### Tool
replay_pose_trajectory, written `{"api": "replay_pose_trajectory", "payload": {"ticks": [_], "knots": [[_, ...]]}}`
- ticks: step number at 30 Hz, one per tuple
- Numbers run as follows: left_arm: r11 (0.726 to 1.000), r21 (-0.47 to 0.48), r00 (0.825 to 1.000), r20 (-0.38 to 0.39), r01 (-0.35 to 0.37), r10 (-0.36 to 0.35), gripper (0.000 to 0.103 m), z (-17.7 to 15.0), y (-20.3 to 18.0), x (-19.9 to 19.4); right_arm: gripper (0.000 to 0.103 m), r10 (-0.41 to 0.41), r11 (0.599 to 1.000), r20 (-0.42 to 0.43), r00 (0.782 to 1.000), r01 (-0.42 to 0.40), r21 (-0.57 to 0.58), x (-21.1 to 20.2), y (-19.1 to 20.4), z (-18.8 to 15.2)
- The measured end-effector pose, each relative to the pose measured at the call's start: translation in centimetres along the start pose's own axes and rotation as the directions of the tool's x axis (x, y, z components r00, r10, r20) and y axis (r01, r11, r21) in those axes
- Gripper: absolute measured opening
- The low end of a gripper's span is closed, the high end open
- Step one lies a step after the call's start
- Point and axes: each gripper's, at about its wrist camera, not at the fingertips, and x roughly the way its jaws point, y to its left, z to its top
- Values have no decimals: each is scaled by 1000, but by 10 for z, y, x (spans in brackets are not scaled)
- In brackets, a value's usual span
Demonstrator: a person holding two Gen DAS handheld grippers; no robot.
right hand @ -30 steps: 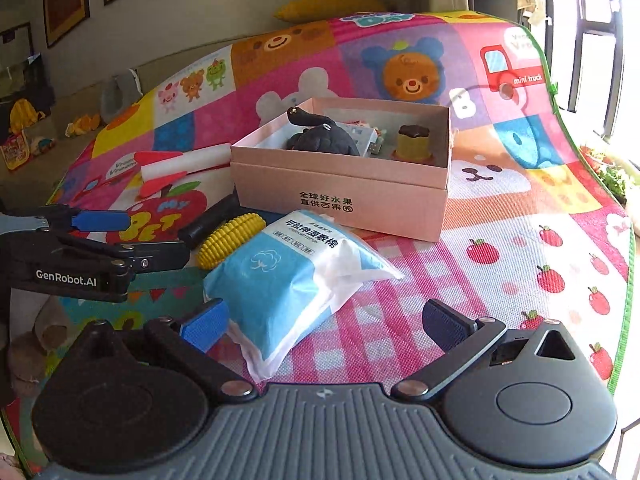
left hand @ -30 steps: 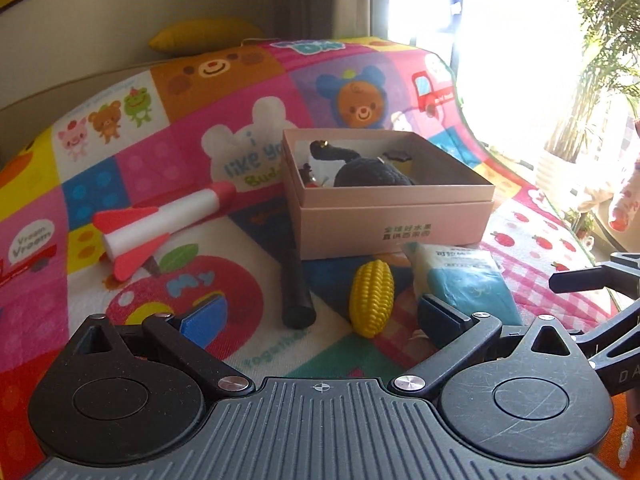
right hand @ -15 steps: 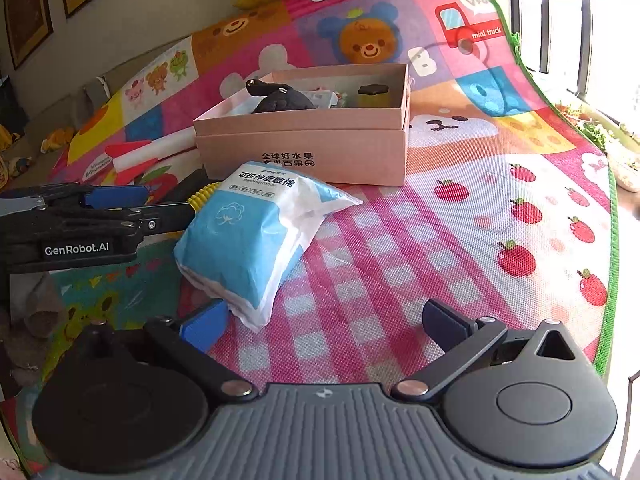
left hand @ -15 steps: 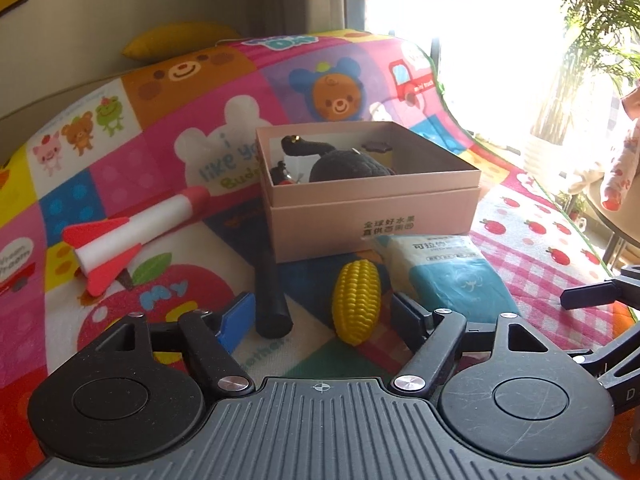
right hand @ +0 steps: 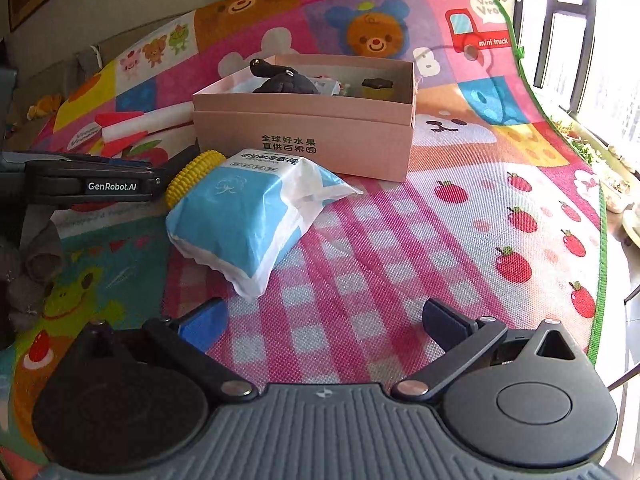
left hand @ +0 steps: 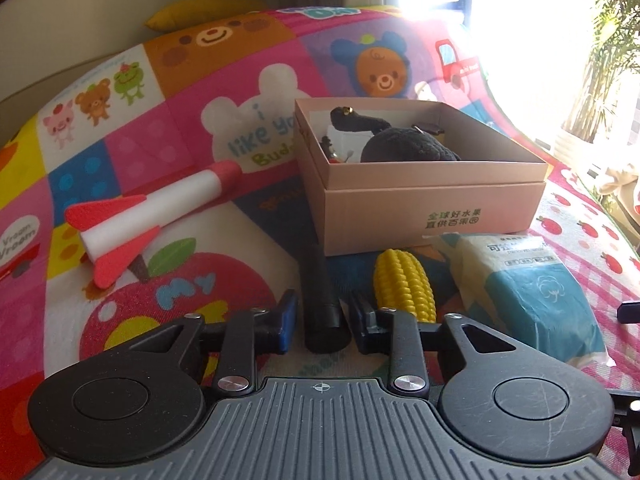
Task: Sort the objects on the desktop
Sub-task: 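Move the right gripper to the blue tissue pack while left reaches the black stick, then grasp the black stick with left while right grasps the blue tissue pack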
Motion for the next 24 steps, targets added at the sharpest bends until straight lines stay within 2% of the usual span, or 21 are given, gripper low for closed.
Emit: {"api": "replay_pose_trajectory", "payload": {"ticks": [5,8,10,12,14,18,21,22,24], "knots": [[999,26,999,-14,46,-45,25,-10,-1,-21,103,0,1000,0,1000,0,0,0,0,0],[993,17,992,-48,121,-120,25,-24,-4,-45,103,0,1000,0,1000,0,-1,0,0,0],[990,39,990,-53,132,-130,29,-33,-6,-58,103,-1,1000,0,1000,1,-1,0,1,0],[993,54,993,-60,109,-106,31,-39,-5,-65,103,-1,1000,0,1000,1,-1,0,1,0],[996,57,995,-71,74,-70,44,-42,-2,-65,103,0,1000,0,1000,0,-1,0,1,0],[999,30,998,-64,-11,13,55,-40,15,-63,103,0,1000,0,1000,0,-1,0,1,0],[997,16,995,-50,-81,82,63,-36,28,-59,103,0,1000,0,1000,0,-1,0,1,0],[994,8,993,-45,-113,113,69,-35,33,-56,103,0,1000,0,1000,0,-1,0,1,0],[986,-14,986,-42,-164,163,72,-32,42,-53,103,0,1000,0,1000,0,-1,0,1,0]]}}
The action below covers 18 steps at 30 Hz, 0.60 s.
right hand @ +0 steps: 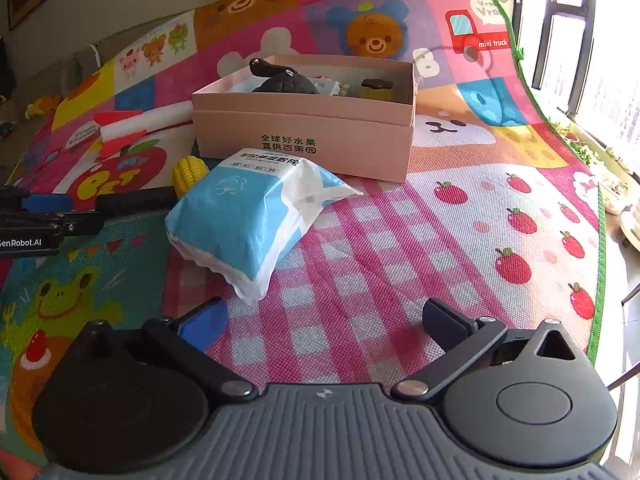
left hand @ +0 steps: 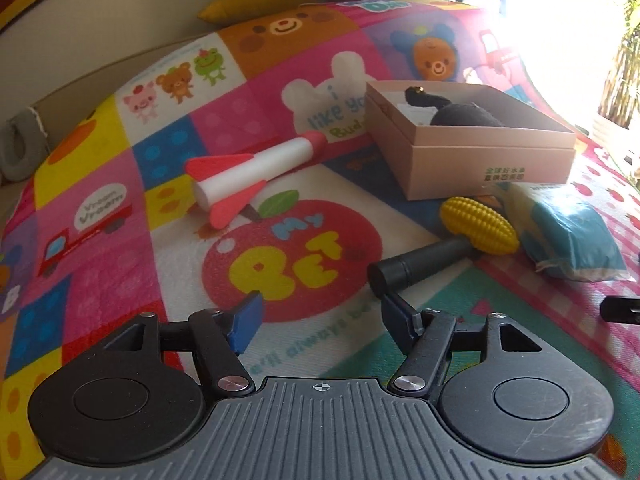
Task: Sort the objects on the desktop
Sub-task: 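Grasp the black stick with left while right grasps the blue tissue pack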
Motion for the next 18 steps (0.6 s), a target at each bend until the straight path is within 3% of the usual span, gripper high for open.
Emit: {"api": "replay_pose_trajectory", "payload": {"ticks": [3,5,9,12,18], "knots": [[997,-73,1000,-17,-1,0,80,3,11,-1,103,0,1000,0,1000,0,0,0,0,0],[989,-130,997,-15,69,-72,96,4,13,-8,103,0,1000,0,1000,0,0,0,0,0],[984,-97,989,7,148,-148,96,11,-11,-11,103,0,1000,0,1000,0,0,0,0,0],[990,-45,991,3,135,-135,96,19,-34,7,103,0,1000,0,1000,0,0,0,0,0],[995,-28,996,-7,94,-94,94,33,-52,39,103,0,1000,0,1000,0,-1,0,0,0]]}}
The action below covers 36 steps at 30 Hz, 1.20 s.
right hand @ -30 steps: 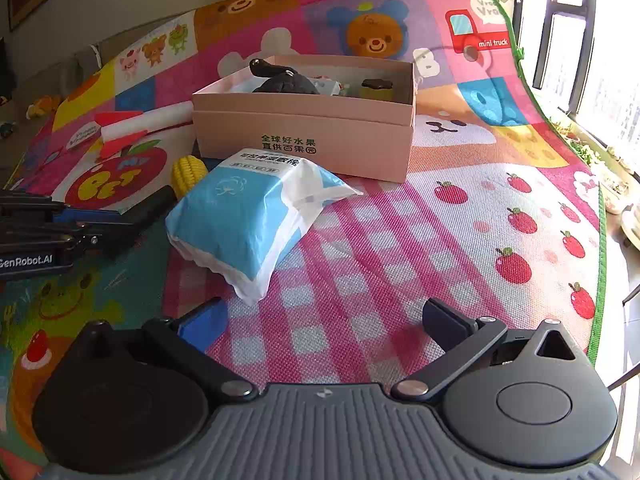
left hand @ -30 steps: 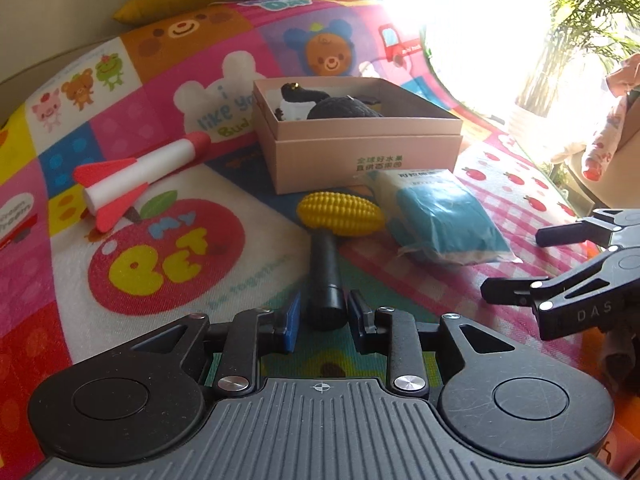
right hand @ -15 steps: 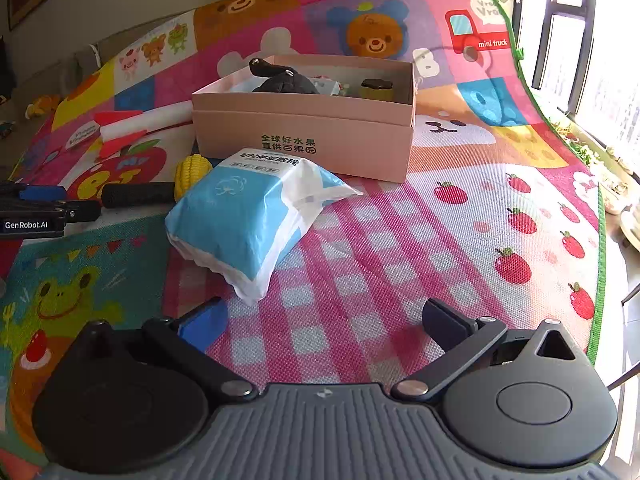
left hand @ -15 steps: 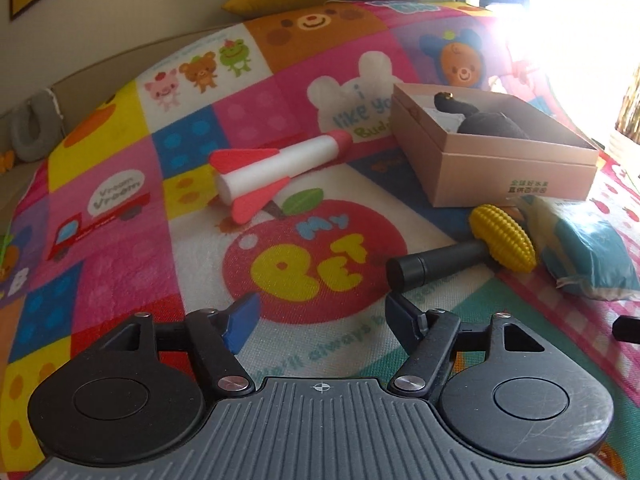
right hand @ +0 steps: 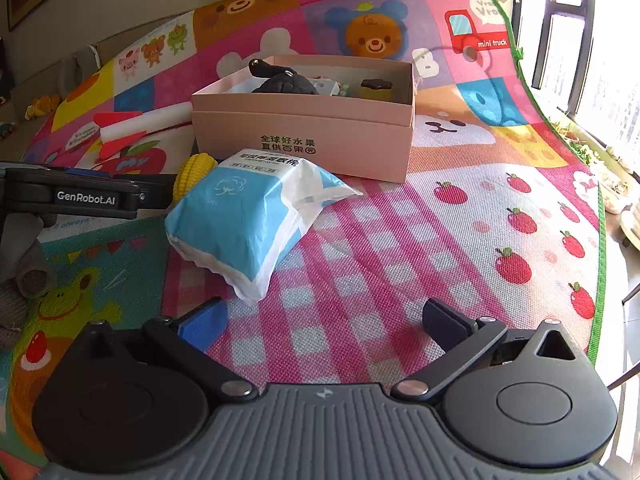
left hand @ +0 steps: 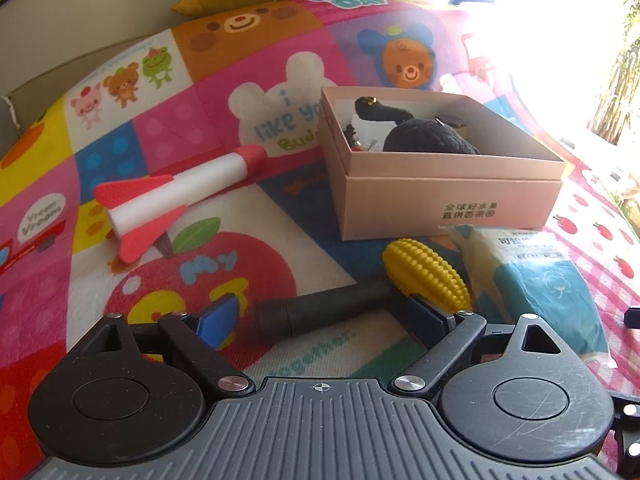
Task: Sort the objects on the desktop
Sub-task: 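Grasp the black stick with left while right grasps the blue tissue pack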
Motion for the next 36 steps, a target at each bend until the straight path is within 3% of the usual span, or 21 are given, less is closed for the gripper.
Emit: {"api": "replay_pose_trajectory", "payload": {"ticks": [6,9,18,23,28,30,31,33,36], "knots": [[1000,22,1000,14,-3,2,93,2,-8,5,103,0,1000,0,1000,0,0,0,0,0],[1000,21,1000,6,-21,21,81,-1,-5,5,103,0,1000,0,1000,0,0,0,0,0],[1000,22,1000,6,-12,12,81,-21,17,-26,103,5,1000,2,1000,-5,10,-2,-2,2],[1000,27,1000,-11,16,-16,81,-42,28,-49,103,117,980,76,990,-127,150,-17,-6,35],[998,-9,999,6,54,-54,81,-51,36,-61,103,53,984,35,998,-58,168,11,14,69],[998,-20,998,11,62,-62,81,-53,39,-64,96,46,979,-16,999,-42,201,26,18,75],[998,-24,998,12,65,-65,81,-54,40,-65,82,49,977,-44,998,-38,211,31,19,77],[997,-27,997,15,70,-70,81,-55,42,-68,63,79,973,-111,991,-53,225,39,20,78],[997,-24,997,30,78,-77,81,-56,42,-75,56,73,976,-144,987,-41,213,34,21,75]]}}
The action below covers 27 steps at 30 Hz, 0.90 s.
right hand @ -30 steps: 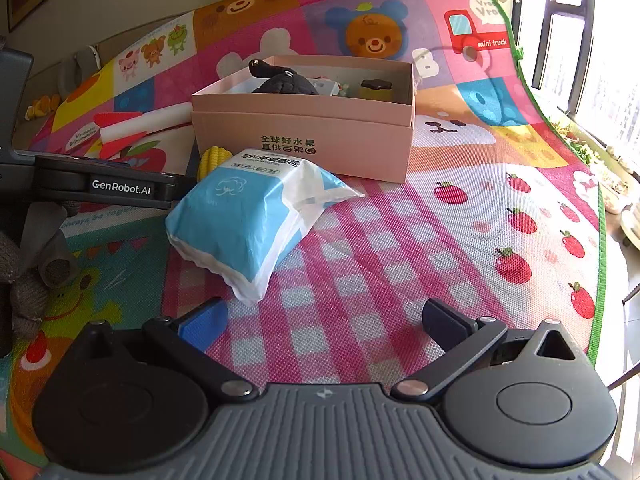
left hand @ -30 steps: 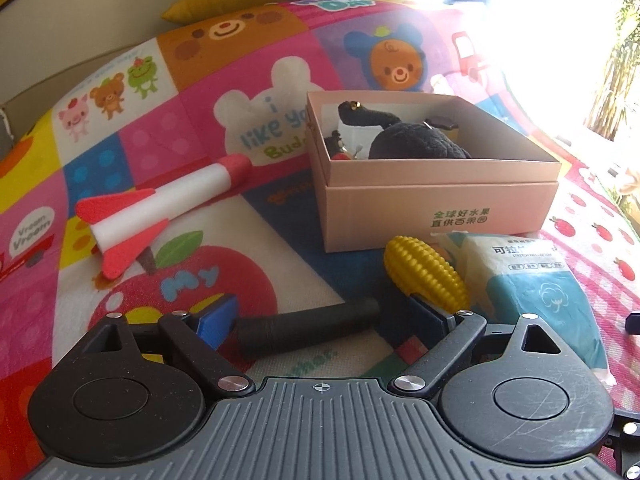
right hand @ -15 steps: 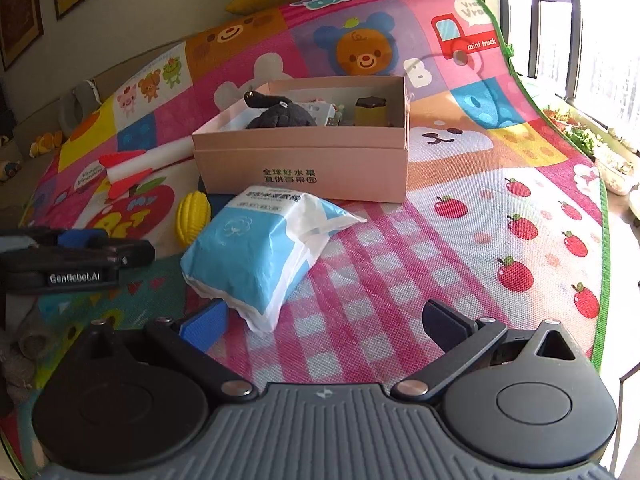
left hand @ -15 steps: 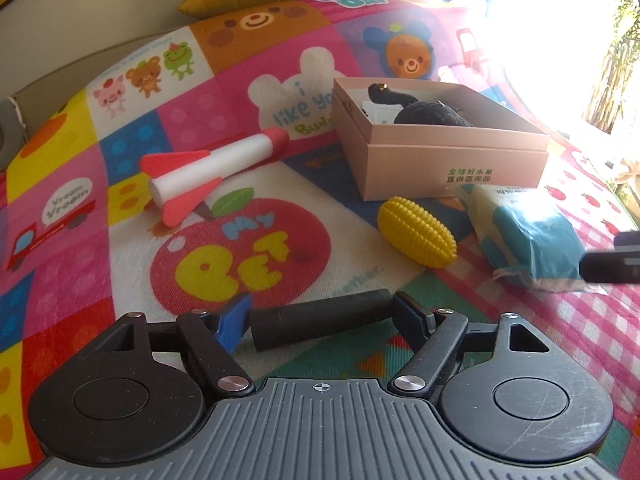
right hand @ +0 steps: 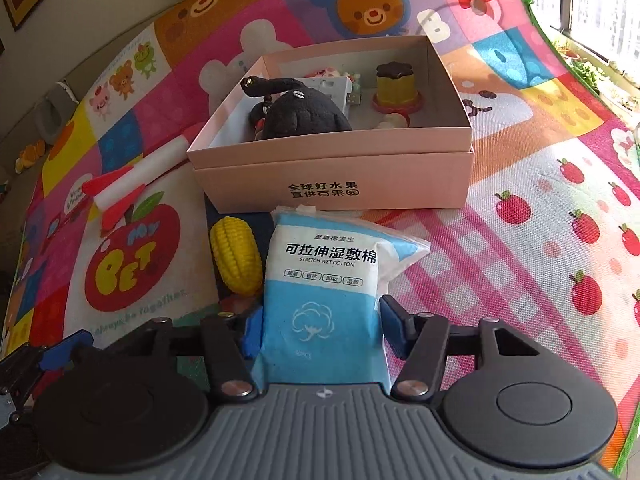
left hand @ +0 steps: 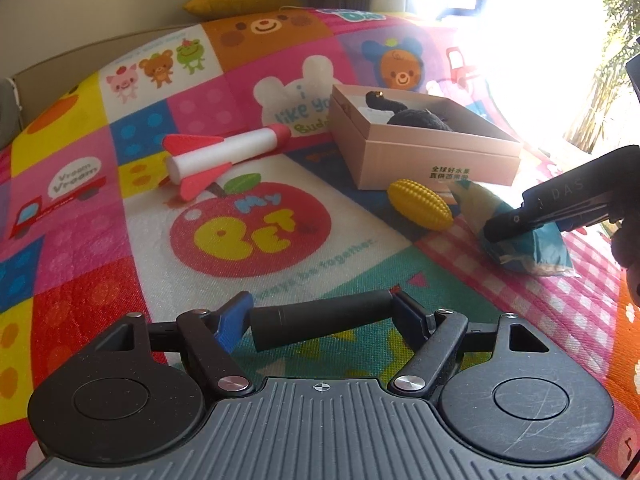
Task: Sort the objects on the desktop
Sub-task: 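Grasp the black stick with left while right grasps the blue tissue pack, then carry the tissue pack with right while left carries the black stick over the box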
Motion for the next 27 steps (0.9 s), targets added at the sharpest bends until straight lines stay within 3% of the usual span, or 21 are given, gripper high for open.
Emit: {"api": "replay_pose_trajectory", "payload": {"ticks": [4,10,14,18,23,27], "knots": [[1000,22,1000,27,14,-14,81,4,-7,-13,55,0,999,-30,1000,-1,-36,-26,-7,-13],[991,117,992,105,62,-75,81,32,-38,-26,55,62,997,-41,997,-63,-34,-75,-29,-19],[980,179,978,172,89,-120,81,65,-64,-20,55,53,997,105,993,-47,-63,-123,-36,-4],[968,231,970,194,102,-148,81,95,-86,1,55,27,997,263,964,-7,-77,-155,-42,28],[954,288,969,199,83,-145,81,124,-98,32,55,18,989,344,939,35,-147,-139,-40,80],[951,301,974,187,69,-130,81,142,-93,52,55,-10,982,338,941,73,-175,-88,-34,119]]}}
